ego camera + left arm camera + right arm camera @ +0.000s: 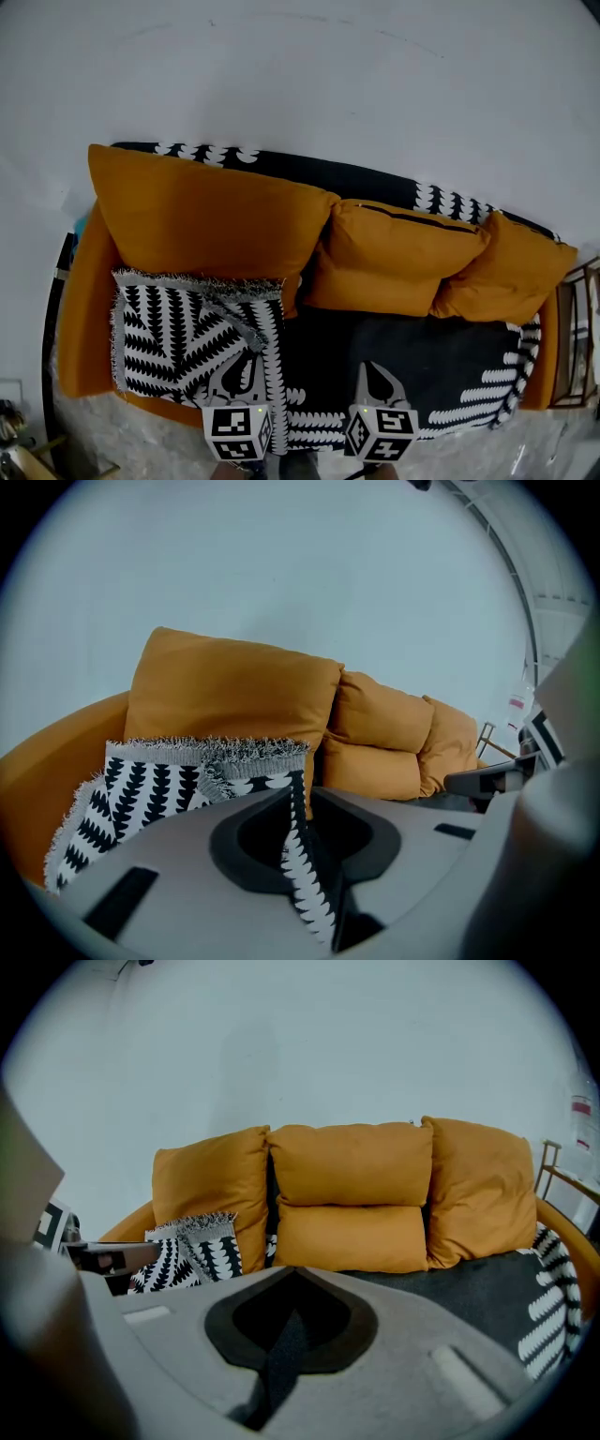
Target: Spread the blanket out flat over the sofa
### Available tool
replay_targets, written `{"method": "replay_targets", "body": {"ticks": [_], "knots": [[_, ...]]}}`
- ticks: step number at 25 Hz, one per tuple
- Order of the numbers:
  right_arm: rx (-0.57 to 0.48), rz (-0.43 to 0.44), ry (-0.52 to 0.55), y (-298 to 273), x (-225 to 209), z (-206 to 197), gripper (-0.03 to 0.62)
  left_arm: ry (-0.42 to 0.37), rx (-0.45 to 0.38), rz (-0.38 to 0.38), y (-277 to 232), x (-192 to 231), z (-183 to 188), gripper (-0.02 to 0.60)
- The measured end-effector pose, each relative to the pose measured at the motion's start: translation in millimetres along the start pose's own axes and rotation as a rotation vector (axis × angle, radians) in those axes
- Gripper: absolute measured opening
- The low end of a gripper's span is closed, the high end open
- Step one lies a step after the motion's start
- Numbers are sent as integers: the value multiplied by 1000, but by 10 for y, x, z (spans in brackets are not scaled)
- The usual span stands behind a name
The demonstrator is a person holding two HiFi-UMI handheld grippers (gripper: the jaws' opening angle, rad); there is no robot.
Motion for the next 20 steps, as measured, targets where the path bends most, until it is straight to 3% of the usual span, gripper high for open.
{"method": "replay_targets", "body": {"ticks": [1, 2, 5, 7, 20], "knots": [[1, -4, -3, 3, -29, -1, 5, 0, 4, -3, -25, -4, -1, 95], [2, -9, -5, 4, -62, 0, 5, 3, 7, -6, -53, -7, 1, 112], [4, -25, -4, 3, -179, 7, 5, 9, 12, -15, -156, -21, 22, 112], [7, -38, 1, 3, -269, 11, 5, 9, 15, -27, -237, -40, 50, 147], [14, -83, 25, -13, -705, 103, 5, -23, 58, -6, -786, -163, 219, 164]]}}
Point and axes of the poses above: the fingertips, and each gripper's own axes: y backward along the fingers, x to its left, z out of its top, the point moved 9 cm from there along y, backward along the fingers, and after that the axes turned 10 degrees about x, right-handed, at the moved point
